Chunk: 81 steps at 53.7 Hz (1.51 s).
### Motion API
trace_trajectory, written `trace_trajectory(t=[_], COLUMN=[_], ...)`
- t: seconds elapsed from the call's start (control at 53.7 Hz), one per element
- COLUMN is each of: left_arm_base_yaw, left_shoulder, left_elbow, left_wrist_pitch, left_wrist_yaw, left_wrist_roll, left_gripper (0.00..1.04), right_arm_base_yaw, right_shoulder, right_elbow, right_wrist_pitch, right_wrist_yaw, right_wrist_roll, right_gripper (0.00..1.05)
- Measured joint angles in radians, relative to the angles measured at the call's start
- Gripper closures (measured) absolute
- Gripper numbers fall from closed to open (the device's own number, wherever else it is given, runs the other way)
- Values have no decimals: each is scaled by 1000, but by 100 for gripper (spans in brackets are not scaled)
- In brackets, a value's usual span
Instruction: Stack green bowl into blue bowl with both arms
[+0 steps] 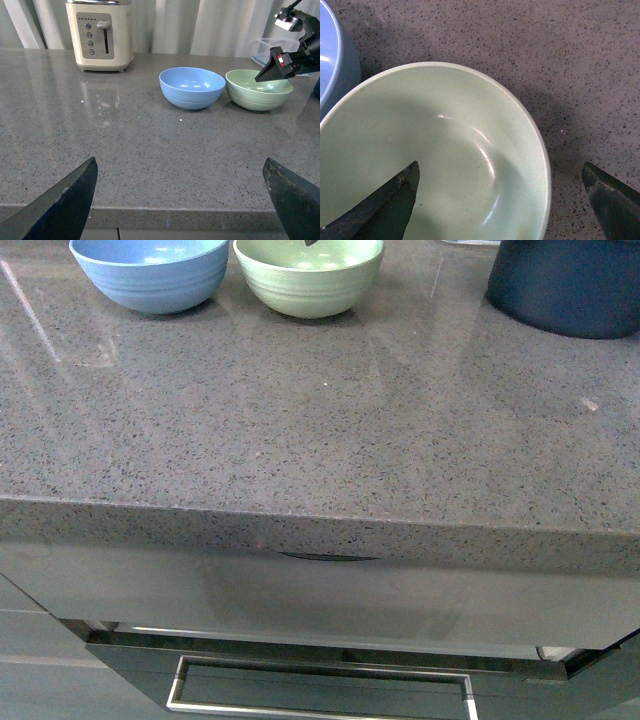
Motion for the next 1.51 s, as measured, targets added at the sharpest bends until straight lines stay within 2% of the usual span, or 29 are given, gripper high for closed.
trace_trajectory(t=[0.466, 0.913, 1.025, 1.509], left_arm_base_yaw=[0, 0, 0, 0], left_shoulder=[0, 0, 0, 0], left_elbow=[0, 0, 0, 0], left_wrist_pitch=[0, 0, 0, 0], left_wrist_yaw=[0, 0, 0, 0], left_wrist_roll=[0, 0, 0, 0], left_gripper=[7, 7, 7, 7], right_arm_base_yaw=[-2, -23, -32, -77], right_shoulder=[34, 36, 29, 14], right_elbow=[0, -45, -47, -54], right_wrist_pitch=[0, 31, 38, 38], right_wrist_yaw=[-24, -50, -67, -51], right_wrist_roll=[7, 43, 72, 89], right_gripper=[11, 93, 102, 103])
